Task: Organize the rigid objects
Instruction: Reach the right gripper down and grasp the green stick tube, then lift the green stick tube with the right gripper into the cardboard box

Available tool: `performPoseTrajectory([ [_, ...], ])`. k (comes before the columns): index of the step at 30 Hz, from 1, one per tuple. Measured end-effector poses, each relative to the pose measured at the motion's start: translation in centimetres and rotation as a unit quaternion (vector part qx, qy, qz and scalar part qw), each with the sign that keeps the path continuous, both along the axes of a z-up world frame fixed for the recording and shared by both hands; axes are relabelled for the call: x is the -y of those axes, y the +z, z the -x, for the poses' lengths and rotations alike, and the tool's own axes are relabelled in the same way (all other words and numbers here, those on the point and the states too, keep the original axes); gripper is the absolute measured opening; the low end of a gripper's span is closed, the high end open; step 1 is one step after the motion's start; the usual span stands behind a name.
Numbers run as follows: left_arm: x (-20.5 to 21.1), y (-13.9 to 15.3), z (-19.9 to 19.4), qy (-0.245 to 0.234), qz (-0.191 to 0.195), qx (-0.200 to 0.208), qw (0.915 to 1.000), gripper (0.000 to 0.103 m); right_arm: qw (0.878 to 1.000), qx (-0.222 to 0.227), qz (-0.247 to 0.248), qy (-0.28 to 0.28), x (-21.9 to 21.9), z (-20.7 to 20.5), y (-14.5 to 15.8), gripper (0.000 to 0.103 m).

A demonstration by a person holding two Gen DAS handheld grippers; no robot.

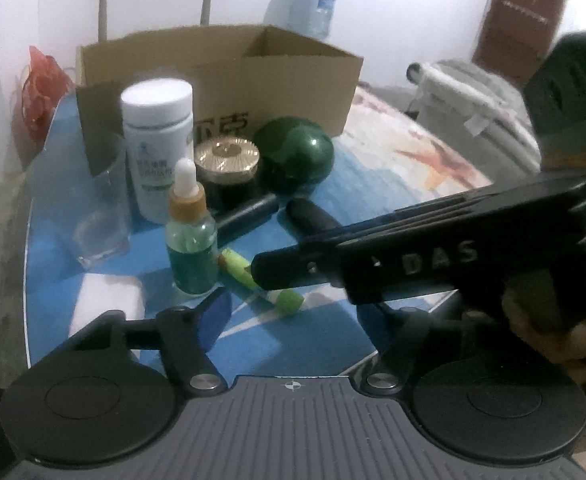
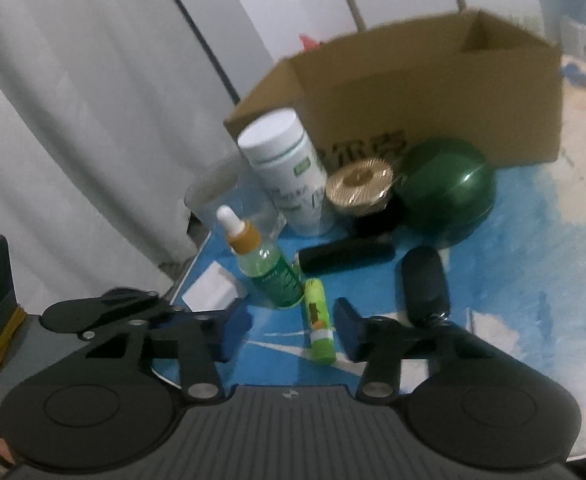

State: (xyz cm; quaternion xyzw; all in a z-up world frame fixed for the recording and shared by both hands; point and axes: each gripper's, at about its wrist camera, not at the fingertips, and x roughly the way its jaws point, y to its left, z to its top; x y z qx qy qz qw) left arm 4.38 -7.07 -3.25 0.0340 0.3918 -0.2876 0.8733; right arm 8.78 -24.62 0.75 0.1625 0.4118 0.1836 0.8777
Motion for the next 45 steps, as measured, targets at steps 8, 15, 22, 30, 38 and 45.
performPoseTrajectory([
  [8, 0.3, -0.6, -1.3, -0.002, 0.001, -0.017, 0.9998, 0.057, 0.999, -0.04, -0.004, 0.003, 0.2, -1.9, -1.3, 0.029],
  [15, 0.5, -1.0, -1.9, -0.01, -0.006, -0.033, 0.9994, 0.056, 0.994, -0.091, -0.06, -0.012, 1.6, -2.4, -2.8, 0.015],
  [22, 0.8, -1.6, -2.2, 0.002, -0.04, -0.041, 0.9984, 0.038, 0.989, -0.106, -0.098, -0.023, 2.4, -2.3, -3.2, 0.015],
  [30, 0.3, -1.5, -1.7, 0.009, -0.036, -0.042, 0.9984, 0.02, 0.987, -0.107, -0.119, -0.033, 3.0, -2.3, -3.3, 0.015],
  [38, 0.5, 0.7, 0.5, 0.001, -0.026, -0.002, 0.9997, 0.018, 0.988, -0.073, -0.126, -0.044, 3.5, -0.5, -0.5, 0.015],
  [45, 0.8, 6.4, 1.7, -0.007, 0.0, 0.08, 0.9968, 0.018, 0.994, 0.019, -0.101, -0.048, 3.5, 0.2, 5.9, 0.016],
])
